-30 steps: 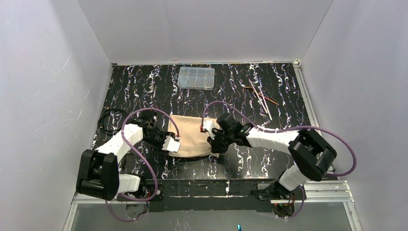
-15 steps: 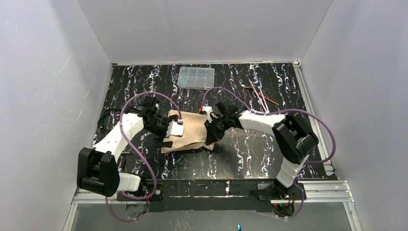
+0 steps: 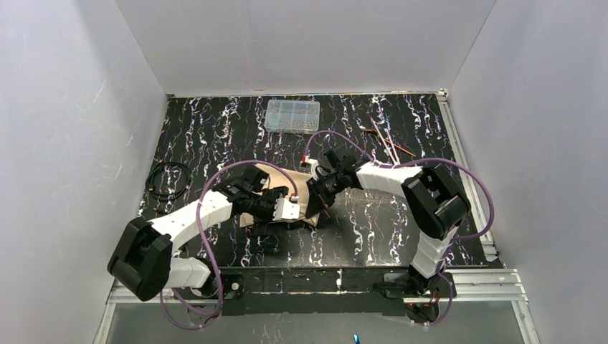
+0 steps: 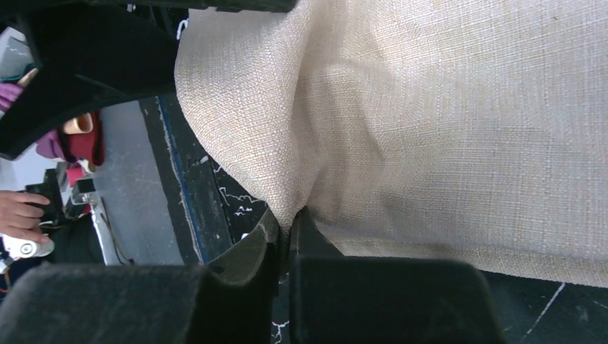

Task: Fold the napkin into a case and place the utensils inside
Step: Fold the lower triangle-folded napkin at the center of the board.

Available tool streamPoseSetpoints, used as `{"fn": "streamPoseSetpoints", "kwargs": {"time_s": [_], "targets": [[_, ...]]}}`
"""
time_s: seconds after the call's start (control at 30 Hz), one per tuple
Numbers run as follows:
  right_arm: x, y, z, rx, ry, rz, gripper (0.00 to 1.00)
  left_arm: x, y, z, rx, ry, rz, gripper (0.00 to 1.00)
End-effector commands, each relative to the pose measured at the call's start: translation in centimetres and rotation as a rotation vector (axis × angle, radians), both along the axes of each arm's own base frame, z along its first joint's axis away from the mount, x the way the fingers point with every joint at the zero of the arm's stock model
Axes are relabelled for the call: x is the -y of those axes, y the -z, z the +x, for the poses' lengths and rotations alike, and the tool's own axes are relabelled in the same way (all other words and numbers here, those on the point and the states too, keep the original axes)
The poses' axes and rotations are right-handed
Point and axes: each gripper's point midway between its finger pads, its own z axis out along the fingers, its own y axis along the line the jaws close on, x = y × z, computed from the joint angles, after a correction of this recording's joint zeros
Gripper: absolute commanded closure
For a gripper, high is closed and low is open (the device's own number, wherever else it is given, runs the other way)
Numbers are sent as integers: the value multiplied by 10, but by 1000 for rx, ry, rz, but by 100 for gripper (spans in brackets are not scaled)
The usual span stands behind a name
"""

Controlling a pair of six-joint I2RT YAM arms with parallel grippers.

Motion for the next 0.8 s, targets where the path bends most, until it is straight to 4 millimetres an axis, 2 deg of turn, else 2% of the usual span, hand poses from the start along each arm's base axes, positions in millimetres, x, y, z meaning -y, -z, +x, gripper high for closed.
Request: {"fn": "streamPoseSetpoints", "kwargs": {"time_s": [0.0,0.1,0.17,0.33,0.43,0.53,0.57,0.6,0.77], "targets": [[-5,-11,-2,-52,-20,55,94,17,-6,40,191,-76,-5,11],[-3,-9,-2,-62,-20,46,93,17,2,46,224,-81,33,15],[-2,-10,-1,-58,-17,50,91,17,6,44,215,-72,46,25],[-2,-16,4,-54,13,81,83,10,19,34,207,-15,87,67],[-7,-21,9,-59,37,114,78,9,19,29,164,-7,107,84],[-13,-28,12,-72,65,150,66,11,17,25,113,9,114,89],[-16,-32,15,-51,68,177,54,13,16,23,89,14,115,89],[-16,-34,16,-38,75,182,50,15,14,21,56,21,116,89],[-7,-49,24,70,140,222,34,26,1,4,-171,110,87,90]]}}
